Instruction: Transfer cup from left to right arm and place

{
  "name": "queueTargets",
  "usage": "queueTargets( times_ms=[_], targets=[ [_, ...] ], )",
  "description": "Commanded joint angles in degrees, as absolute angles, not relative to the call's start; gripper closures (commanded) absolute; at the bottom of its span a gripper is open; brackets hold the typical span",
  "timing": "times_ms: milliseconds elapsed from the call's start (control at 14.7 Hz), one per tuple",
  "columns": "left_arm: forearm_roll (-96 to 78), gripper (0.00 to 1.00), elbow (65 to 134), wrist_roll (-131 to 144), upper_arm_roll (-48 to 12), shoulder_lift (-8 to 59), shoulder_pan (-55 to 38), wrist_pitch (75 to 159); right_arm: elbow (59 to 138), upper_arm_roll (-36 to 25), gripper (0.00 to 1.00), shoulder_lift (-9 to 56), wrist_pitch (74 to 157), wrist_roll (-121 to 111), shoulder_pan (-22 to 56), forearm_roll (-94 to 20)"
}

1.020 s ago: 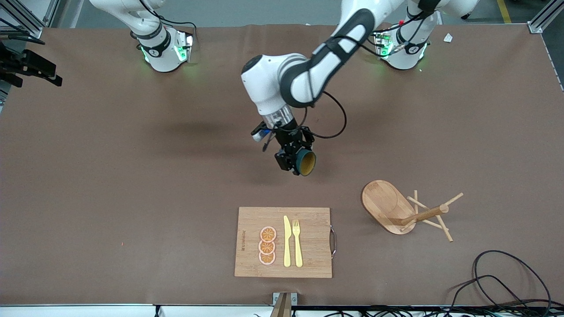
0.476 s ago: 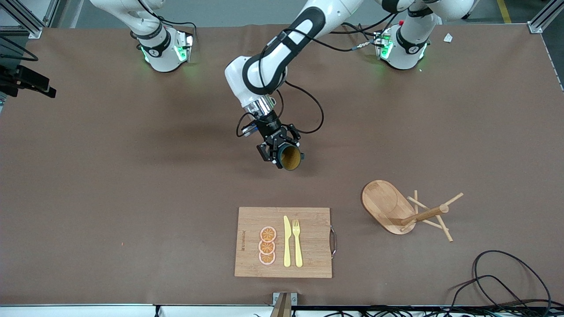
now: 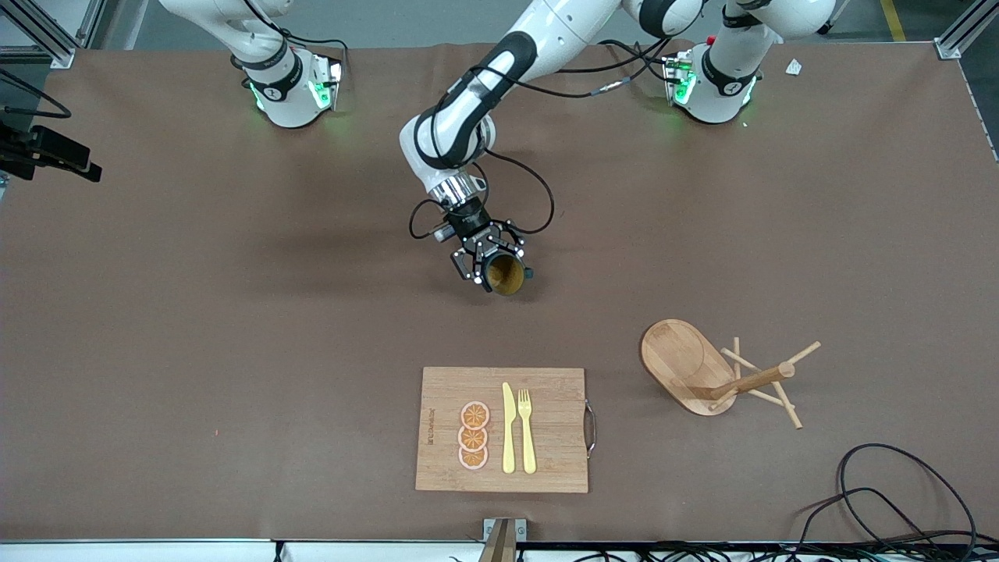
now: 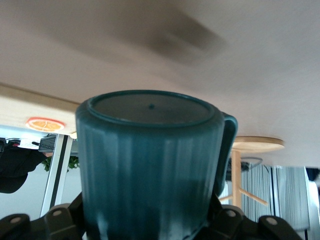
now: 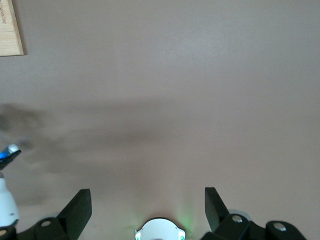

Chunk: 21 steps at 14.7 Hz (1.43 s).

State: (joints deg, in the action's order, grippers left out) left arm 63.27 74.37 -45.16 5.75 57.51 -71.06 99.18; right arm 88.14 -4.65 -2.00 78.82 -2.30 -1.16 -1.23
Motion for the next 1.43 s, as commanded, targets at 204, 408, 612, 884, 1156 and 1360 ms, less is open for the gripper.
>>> queueTargets(
  times_ms=[204,408,612,884,1156,1360],
  targets=[
    [64.51,0.64,70.31,-44.91,8.96,63.98,-80.5,89.92,87.63,-4.13,0.0,-1.85,79.01,-2.37,-1.85,-1.67],
    [64.6,0.64,69.96,-42.63,9.93,66.09,-83.57,87.37,87.63,-4.04,0.0,-1.85,79.01,-2.37,-1.85,-1.67],
    [64.51,0.63,69.87,-41.23,10.28,66.71,-84.02,87.01,87.63,-4.13,0.0,-1.85,79.01,-2.37,-1.85,-1.76],
    [64.51,0.59,69.79,-38.24,10.37,67.24,-84.29,87.01,87.71,-4.13,0.0,-1.85,78.93,-2.37,-1.85,-1.76],
    [64.51,0.51,69.87,-37.71,10.37,67.24,-84.29,87.01,87.71,-4.13,0.0,-1.85,78.93,-2.37,-1.85,-1.76],
    [64.51,0.0,69.87,-37.44,10.37,67.24,-84.29,87.01,87.71,-4.13,0.0,-1.85,78.93,-2.37,-1.85,-1.76]
  ],
)
